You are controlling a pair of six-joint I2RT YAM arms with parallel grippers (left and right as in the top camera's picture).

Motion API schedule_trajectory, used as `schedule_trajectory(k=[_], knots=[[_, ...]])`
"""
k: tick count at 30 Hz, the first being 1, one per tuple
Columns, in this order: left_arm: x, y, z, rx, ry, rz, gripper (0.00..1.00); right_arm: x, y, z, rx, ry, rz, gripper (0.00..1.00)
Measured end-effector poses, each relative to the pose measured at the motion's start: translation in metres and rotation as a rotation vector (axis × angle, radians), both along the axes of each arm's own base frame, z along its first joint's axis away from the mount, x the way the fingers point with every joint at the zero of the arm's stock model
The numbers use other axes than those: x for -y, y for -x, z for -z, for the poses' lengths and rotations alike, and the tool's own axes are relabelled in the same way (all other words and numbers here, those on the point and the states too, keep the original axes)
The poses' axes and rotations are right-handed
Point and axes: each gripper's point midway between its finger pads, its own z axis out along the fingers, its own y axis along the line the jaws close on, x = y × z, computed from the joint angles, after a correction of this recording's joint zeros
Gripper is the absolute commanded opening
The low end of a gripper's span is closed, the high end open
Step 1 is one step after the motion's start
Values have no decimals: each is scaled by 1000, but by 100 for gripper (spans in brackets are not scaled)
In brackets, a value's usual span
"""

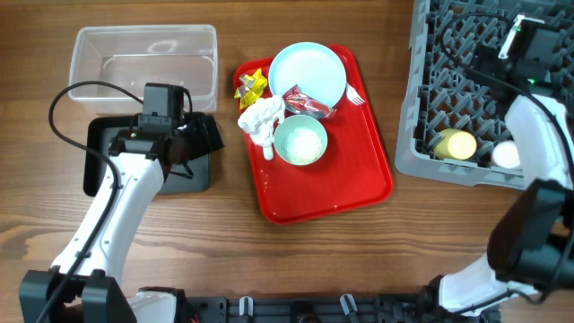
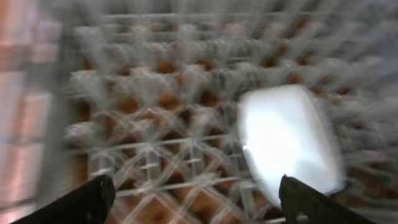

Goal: Sort waste into correct bins and load items into the dishwasher rack

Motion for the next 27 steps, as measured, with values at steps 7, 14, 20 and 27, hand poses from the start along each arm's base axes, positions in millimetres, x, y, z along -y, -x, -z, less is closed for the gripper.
schedule_trajectory(k=[7,14,20,27], knots=[[0,0,0,-2,0,0,100,-93,18,2,-43,-393,-282,68],[0,0,0,-2,0,0,100,-165,45,21,-210,-483,-392,72],[0,0,0,-2,0,0,100,-196,74,38,-361,-494,-423,73],[0,0,0,-2,0,0,100,-198,89,69,-449,-507,-390,73]])
